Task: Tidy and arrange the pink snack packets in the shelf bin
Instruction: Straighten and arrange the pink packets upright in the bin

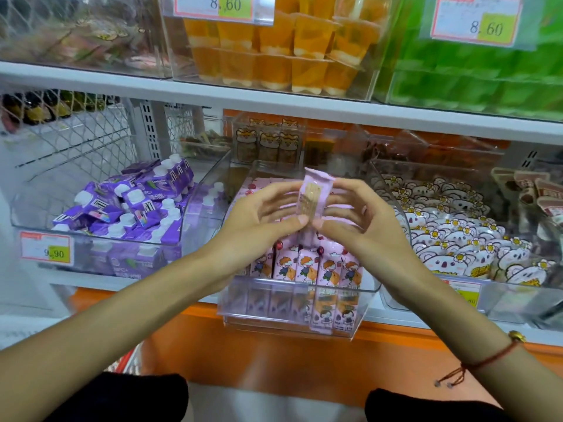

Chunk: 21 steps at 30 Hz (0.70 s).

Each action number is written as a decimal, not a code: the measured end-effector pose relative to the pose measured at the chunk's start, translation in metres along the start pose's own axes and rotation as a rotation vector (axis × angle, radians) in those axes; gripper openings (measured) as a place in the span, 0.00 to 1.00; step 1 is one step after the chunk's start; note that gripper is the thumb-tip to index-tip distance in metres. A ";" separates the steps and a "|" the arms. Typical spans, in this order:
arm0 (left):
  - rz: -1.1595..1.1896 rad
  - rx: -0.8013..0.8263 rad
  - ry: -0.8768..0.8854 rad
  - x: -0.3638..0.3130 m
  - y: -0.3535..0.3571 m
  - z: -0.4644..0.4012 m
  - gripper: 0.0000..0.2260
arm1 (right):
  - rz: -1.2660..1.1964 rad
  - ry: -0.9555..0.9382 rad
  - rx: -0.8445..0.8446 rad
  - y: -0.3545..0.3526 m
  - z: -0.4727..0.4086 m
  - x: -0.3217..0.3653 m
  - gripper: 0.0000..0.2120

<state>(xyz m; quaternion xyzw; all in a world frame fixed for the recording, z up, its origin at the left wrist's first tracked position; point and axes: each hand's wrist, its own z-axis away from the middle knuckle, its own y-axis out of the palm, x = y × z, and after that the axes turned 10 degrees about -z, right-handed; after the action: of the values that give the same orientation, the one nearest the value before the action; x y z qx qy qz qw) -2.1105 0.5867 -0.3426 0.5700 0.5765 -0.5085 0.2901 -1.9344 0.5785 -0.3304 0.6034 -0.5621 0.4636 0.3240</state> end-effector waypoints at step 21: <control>0.333 -0.136 -0.199 0.000 0.009 0.000 0.19 | 0.234 -0.296 -0.011 0.009 0.007 0.000 0.18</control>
<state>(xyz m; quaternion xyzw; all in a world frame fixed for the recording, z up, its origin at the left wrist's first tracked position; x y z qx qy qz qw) -2.1015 0.5852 -0.3448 0.5835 0.4759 -0.4672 0.4634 -1.9419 0.5705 -0.3337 0.5936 -0.6727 0.4012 0.1848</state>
